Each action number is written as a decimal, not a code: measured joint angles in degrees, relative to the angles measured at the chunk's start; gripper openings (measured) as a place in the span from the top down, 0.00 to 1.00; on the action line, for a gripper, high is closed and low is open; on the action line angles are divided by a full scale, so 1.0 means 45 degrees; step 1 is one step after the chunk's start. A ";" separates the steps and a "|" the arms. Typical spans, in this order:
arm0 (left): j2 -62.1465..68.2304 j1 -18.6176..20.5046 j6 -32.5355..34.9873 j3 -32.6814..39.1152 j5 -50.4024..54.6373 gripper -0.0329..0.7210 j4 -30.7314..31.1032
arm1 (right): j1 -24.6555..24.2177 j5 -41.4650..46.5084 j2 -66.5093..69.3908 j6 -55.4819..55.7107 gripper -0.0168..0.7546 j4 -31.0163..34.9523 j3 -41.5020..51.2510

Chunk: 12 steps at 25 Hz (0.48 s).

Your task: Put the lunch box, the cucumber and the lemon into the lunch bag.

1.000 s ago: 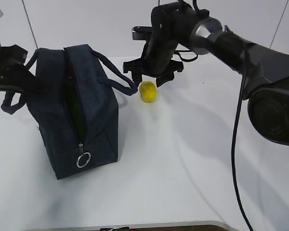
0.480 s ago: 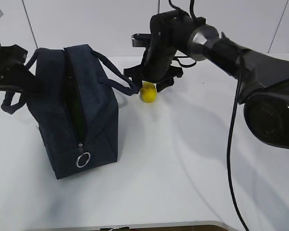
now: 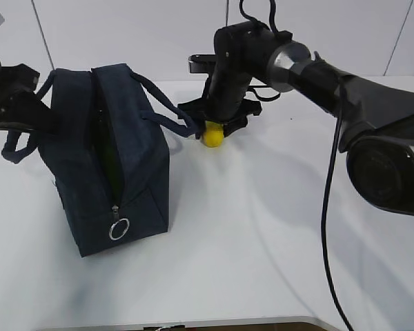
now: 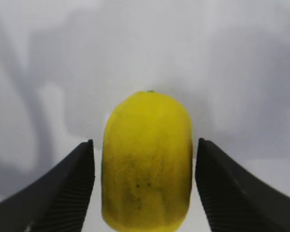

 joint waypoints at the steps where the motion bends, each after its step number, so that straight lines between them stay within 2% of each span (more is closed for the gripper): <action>1: 0.0000 0.0000 0.0000 0.0000 0.0000 0.96 0.0000 | 0.0000 0.0000 0.0000 0.0000 0.34 0.0000 0.0000; 6: 0.0000 0.0000 0.0000 0.0000 -0.0018 0.96 0.0000 | 0.0000 0.0231 0.0000 -0.0016 0.41 0.0000 -0.0127; 12: 0.0000 0.0000 0.0000 0.0000 -0.0018 0.96 0.0000 | 0.0000 0.0617 0.0000 -0.0016 0.43 -0.0274 -0.0870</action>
